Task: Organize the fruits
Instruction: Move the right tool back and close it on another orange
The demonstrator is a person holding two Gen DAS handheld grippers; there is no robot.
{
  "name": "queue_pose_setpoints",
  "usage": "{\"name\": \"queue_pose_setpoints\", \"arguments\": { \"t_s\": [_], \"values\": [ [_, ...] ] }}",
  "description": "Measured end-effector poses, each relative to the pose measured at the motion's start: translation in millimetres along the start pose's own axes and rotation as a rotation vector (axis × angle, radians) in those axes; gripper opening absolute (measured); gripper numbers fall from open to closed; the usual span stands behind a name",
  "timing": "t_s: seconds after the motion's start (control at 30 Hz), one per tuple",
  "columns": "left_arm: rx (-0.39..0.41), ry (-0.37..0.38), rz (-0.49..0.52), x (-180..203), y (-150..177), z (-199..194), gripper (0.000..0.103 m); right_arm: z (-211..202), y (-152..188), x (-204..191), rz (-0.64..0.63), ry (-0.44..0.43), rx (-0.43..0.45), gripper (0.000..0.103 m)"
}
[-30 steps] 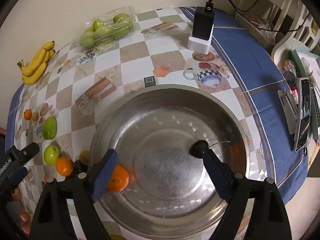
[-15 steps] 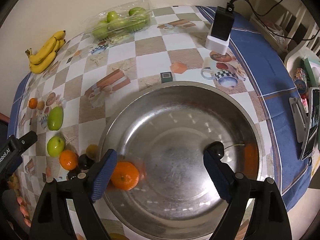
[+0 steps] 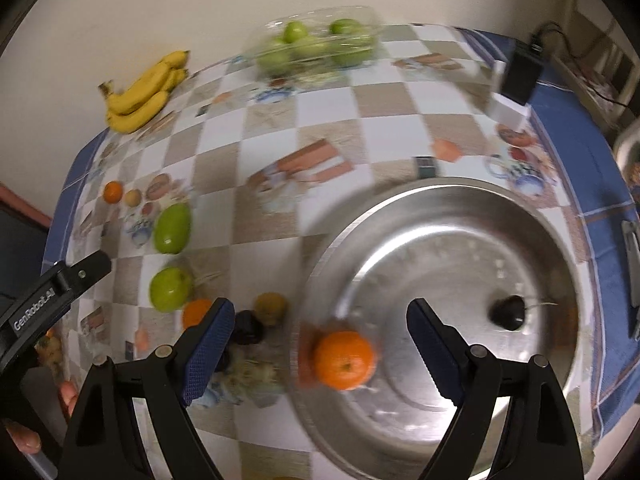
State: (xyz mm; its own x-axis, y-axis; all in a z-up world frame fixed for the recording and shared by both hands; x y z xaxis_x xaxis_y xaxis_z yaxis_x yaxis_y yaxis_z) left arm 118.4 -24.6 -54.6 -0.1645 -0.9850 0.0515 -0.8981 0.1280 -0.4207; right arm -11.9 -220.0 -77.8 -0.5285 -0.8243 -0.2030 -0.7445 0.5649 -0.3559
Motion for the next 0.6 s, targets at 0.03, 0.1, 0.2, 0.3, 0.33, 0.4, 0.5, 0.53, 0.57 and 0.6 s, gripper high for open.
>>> {"name": "queue_pose_setpoints", "arguments": {
  "t_s": [0.03, 0.1, 0.2, 0.3, 0.33, 0.4, 0.5, 0.53, 0.57, 0.6],
  "values": [
    [-0.001, 0.001, -0.008, -3.2, -0.7, 0.6, 0.103, 1.0, 0.1, -5.2, -0.010, -0.007, 0.001, 0.088],
    [-0.003, 0.002, -0.020, -8.7, -1.9, 2.1, 0.103, 3.4, 0.7, -16.2, -0.029, -0.023, 0.003, 0.088],
    [-0.009, 0.000, -0.041, -16.2, -2.9, 4.9, 0.103, 7.5, 2.1, -30.6, -0.068, -0.027, 0.002, 0.088],
    [-0.020, 0.006, -0.052, -19.8, -2.6, 7.3, 0.103, 10.8, 3.3, -46.7, -0.116, -0.047, 0.005, 0.088],
    [-0.028, 0.011, -0.051, -20.0, -2.1, 8.9, 0.103, 12.7, 3.7, -53.1, -0.131, -0.060, 0.004, 0.088],
    [-0.052, 0.012, -0.043, -18.9, 0.5, 13.7, 0.103, 15.6, 5.2, -61.9, -0.147, -0.075, 0.000, 0.088],
    [-0.100, 0.006, -0.037, -18.2, 6.8, 25.3, 0.103, 20.8, 7.9, -71.4, -0.165, -0.085, -0.008, 0.088],
    [-0.113, 0.004, -0.038, -18.6, 8.9, 28.7, 0.103, 22.8, 8.7, -74.0, -0.173, -0.082, -0.011, 0.088],
    [-0.121, 0.003, -0.039, -19.2, 10.5, 31.5, 0.103, 25.5, 9.5, -76.8, -0.182, -0.078, -0.015, 0.088],
    [-0.131, 0.002, -0.041, -20.1, 11.9, 34.2, 0.103, 27.8, 10.0, -79.0, -0.191, -0.075, -0.017, 0.088]
  ]
}}
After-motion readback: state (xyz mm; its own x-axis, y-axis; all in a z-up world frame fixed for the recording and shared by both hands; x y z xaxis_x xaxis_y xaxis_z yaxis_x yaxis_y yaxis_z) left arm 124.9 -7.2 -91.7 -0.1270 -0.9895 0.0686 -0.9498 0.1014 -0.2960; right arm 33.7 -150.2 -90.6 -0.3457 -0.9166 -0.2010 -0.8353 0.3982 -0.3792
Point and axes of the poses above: each gripper's, at about its wrist camera, not at the fingertips, and z roughly the way its jaws point, x to its right, y to its underside, the point moved 6 cm from there along z, roughly the way its jaws point
